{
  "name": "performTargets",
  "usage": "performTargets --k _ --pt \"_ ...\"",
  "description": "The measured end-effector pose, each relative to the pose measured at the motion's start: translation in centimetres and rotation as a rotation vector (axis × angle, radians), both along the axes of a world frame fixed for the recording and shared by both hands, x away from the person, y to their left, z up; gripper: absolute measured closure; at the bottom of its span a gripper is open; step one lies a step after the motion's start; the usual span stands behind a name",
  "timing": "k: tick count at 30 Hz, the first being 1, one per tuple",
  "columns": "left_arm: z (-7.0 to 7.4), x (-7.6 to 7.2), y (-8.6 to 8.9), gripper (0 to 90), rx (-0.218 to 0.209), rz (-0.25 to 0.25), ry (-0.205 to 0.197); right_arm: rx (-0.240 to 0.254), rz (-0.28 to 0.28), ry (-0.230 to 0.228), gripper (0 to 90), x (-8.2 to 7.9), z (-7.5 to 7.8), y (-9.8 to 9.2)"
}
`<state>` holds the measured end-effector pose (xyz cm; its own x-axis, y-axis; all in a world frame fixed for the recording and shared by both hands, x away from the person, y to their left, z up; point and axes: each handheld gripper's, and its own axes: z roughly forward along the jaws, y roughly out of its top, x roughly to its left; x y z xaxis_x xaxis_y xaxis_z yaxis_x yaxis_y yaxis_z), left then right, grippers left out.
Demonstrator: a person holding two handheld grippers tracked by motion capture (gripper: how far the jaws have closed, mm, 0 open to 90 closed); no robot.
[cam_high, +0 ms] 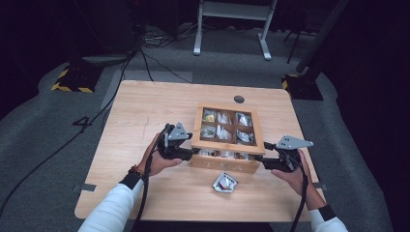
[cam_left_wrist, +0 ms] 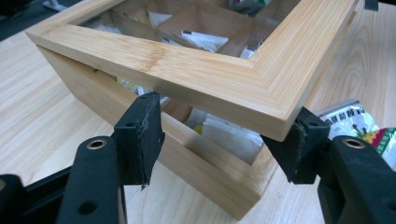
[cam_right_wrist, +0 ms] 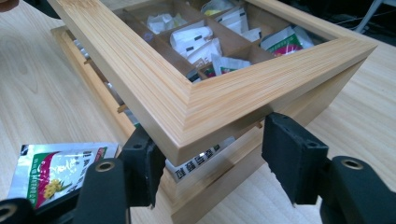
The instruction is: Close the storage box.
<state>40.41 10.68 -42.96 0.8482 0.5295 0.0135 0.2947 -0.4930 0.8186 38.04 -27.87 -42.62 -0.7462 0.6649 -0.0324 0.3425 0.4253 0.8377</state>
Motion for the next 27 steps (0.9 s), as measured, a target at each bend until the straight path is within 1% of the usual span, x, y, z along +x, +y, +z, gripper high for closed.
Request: performTargets --k 9,11,13,14,16,21,25,27 --pt "-0.4 -0.4 0.0 37.8 0.031 -0.019 0.023 -0.013 0.001 0.020 39.0 -0.5 -0.6 0.2" --pt "-0.5 -0.5 0.1 36.7 0.036 -0.022 0.027 -0.020 0.003 0.027 38.8 -0.6 -0.7 0.2" --pt "-0.5 -0.6 0.1 34.2 0.033 -0.032 0.032 -0.023 0.007 0.034 38.4 -0.6 -0.8 0.2" --pt "-0.4 -0.6 0.1 33.5 0.044 -0.037 0.027 -0.034 0.009 0.038 38.3 -0.6 -0.9 0.2" --pt "-0.4 -0.8 0.0 32.9 0.052 -0.034 0.024 -0.046 0.010 0.043 37.5 -0.6 -0.9 0.3" --pt "-0.7 -0.8 0.0 32.7 0.047 -0.037 0.036 -0.042 0.014 0.056 37.4 -0.7 -1.0 0.2" --pt "-1.2 -0.9 -0.2 32.3 0.071 -0.033 0.038 -0.067 0.022 0.068 37.3 -0.8 -1.3 0.3" --pt "-1.4 -0.9 -0.2 32.3 0.075 -0.034 0.046 -0.073 0.026 0.072 37.0 -0.8 -1.5 0.3"
